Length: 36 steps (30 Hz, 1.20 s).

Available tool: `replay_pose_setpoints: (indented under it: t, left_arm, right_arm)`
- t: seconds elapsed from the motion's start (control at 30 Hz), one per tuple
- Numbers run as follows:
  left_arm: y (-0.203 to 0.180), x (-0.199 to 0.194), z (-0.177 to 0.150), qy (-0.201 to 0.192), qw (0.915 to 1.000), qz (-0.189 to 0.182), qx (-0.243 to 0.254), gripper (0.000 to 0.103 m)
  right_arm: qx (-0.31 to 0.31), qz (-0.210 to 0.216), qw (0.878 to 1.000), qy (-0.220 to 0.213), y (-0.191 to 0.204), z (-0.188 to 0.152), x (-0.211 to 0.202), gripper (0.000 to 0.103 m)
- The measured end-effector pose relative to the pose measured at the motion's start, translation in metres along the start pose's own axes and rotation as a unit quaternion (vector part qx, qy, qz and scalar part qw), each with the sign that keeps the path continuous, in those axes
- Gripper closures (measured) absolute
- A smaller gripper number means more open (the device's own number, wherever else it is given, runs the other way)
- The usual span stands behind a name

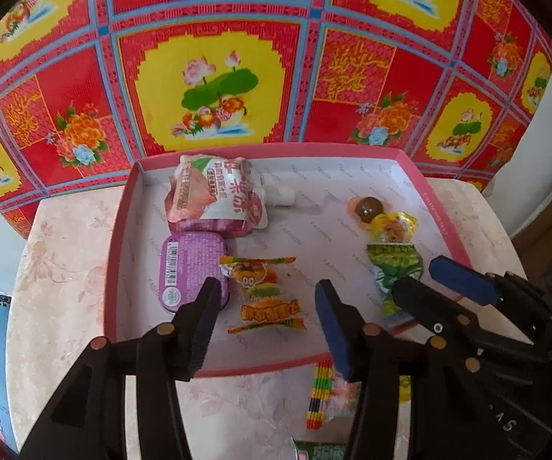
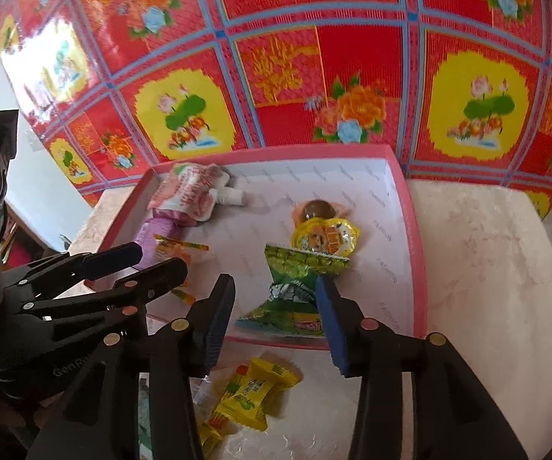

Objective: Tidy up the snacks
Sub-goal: 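Open the left gripper on the cartoon bag while the right releases the green pea bag in the tray, then grasp the green-and-white snack bag with the left gripper while the right moves toward the yellow packets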

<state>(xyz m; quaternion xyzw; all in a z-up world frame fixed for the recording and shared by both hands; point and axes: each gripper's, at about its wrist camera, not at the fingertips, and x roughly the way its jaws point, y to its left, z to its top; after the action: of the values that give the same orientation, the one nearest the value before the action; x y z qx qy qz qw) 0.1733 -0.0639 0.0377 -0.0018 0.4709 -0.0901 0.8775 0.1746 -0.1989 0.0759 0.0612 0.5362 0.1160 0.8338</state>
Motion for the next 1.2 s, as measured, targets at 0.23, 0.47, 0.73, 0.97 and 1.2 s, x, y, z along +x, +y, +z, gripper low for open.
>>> replay_pose_setpoints:
  t: [0.23, 0.47, 0.73, 0.97, 1.2]
  left_arm:
    - [0.001, -0.022, -0.006, -0.006, 1.0, 0.001, -0.002, 0.048]
    - [-0.003, -0.043, -0.012, -0.013, 0.9999, -0.006, -0.004, 0.048]
    - [-0.004, -0.061, -0.023, -0.017, 0.9998, -0.003, -0.01, 0.048]
    - [-0.004, -0.074, -0.035, -0.014, 0.9997, 0.005, -0.021, 0.048]
    - [-0.001, -0.08, -0.053, -0.007, 0.9994, 0.005, -0.034, 0.048]
  right_arm:
    - [0.003, 0.004, 1.0, -0.014, 0.005, 0.002, -0.018, 0.054]
    - [0.023, 0.013, 1.0, -0.014, 0.004, -0.001, -0.038, 0.054]
    - [0.031, 0.013, 0.999, -0.018, 0.008, -0.013, -0.057, 0.054]
    - [0.034, 0.016, 0.999, -0.018, 0.013, -0.024, -0.07, 0.054]
    - [0.03, 0.019, 0.999, -0.01, 0.015, -0.038, -0.077, 0.054]
